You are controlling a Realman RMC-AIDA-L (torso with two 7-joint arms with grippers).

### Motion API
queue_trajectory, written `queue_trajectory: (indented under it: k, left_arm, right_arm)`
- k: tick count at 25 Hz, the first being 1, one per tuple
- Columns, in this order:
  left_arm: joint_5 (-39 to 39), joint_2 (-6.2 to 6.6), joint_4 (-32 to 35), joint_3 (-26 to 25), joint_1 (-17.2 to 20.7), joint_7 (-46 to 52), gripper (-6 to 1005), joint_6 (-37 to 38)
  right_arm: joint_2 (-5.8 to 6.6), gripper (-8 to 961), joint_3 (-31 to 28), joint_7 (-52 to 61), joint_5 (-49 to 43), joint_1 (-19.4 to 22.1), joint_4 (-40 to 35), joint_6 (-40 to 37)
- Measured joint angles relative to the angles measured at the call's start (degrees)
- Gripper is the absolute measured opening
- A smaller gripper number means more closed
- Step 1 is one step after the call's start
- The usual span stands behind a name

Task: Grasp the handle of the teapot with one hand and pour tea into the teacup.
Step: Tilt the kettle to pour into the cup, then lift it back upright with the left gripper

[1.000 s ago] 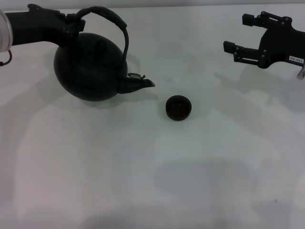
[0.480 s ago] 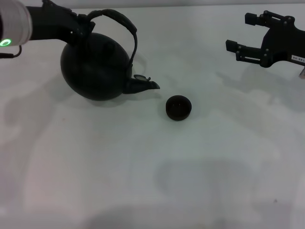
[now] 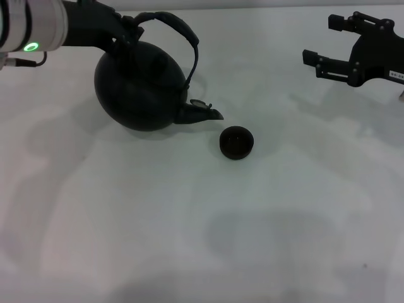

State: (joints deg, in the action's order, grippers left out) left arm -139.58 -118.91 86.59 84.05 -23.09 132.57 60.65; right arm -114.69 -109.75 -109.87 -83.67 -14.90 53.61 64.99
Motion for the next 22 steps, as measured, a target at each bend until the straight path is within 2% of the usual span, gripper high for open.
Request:
queue_trajectory:
  k: [22]
  left_arm:
    - [-6.39, 0.00, 0.12, 4.56, -3.99, 1.64, 153, 1.50]
  right_arm:
    - [0.00, 825, -0.11, -0.31, 0.69, -0.66, -0.55, -0.48]
